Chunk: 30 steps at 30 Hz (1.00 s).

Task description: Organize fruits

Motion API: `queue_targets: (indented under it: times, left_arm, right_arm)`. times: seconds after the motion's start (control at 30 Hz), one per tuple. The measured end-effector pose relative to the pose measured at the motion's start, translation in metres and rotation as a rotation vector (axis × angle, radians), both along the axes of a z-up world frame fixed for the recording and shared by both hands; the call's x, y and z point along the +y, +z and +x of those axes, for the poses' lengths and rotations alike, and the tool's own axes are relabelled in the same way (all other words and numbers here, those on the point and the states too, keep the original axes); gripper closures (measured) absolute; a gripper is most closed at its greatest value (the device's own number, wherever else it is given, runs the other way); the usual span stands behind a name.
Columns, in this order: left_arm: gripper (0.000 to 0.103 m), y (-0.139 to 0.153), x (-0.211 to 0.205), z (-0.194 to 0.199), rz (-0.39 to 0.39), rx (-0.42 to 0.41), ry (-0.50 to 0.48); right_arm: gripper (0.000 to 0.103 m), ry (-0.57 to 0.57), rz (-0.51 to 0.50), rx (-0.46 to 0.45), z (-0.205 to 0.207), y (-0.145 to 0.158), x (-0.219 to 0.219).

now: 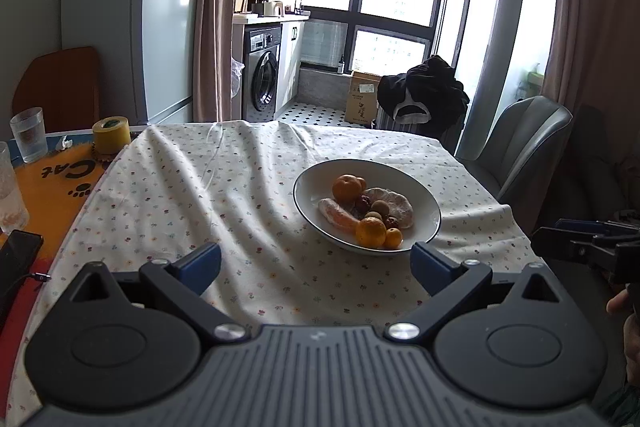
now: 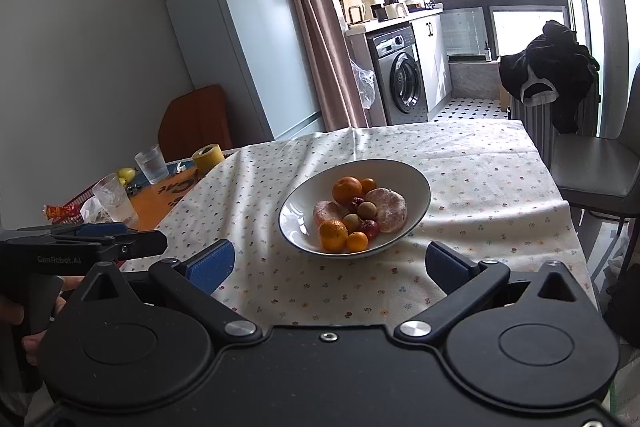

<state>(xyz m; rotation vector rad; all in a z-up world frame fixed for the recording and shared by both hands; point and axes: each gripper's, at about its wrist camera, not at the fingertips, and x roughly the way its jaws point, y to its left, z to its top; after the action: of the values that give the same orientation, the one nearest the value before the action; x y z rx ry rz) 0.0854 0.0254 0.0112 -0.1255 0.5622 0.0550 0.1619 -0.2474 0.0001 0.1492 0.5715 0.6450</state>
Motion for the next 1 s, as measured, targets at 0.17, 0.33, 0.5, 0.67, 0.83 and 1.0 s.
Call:
queue_targets:
  times: [0.17,0.33,0.5,0.67,0.83,1.0]
  left_arm:
    - [0.003,-0.003,-0.001,-0.012,0.013,-0.004,0.024]
    - [0.003,-0.005,-0.001,-0.019,0.018,0.009,0.030]
    - [0.003,-0.006,-0.002,-0.023,0.031,0.008,0.036]
    - [0.003,-0.006,-0.003,-0.025,0.033,0.014,0.033]
    - [0.003,-0.005,-0.005,-0.026,0.041,0.011,0.021]
    - [0.002,-0.006,-0.005,-0.026,0.042,0.019,0.018]
  right_arm:
    - [0.000,-0.001,-0.017,-0.017,-0.012,0.002,-0.004]
    - [0.000,0.008,-0.023,-0.010,-0.016,0.003,-0.004]
    - [0.000,0.018,-0.020,-0.008,-0.018,0.004,-0.004]
    - [0.000,0.027,-0.030,-0.008,-0.020,0.003,-0.002]
    - [0.000,0.022,-0.040,-0.017,-0.022,0.002,-0.002]
    - [0.000,0.021,-0.041,-0.010,-0.021,0.001,-0.001]
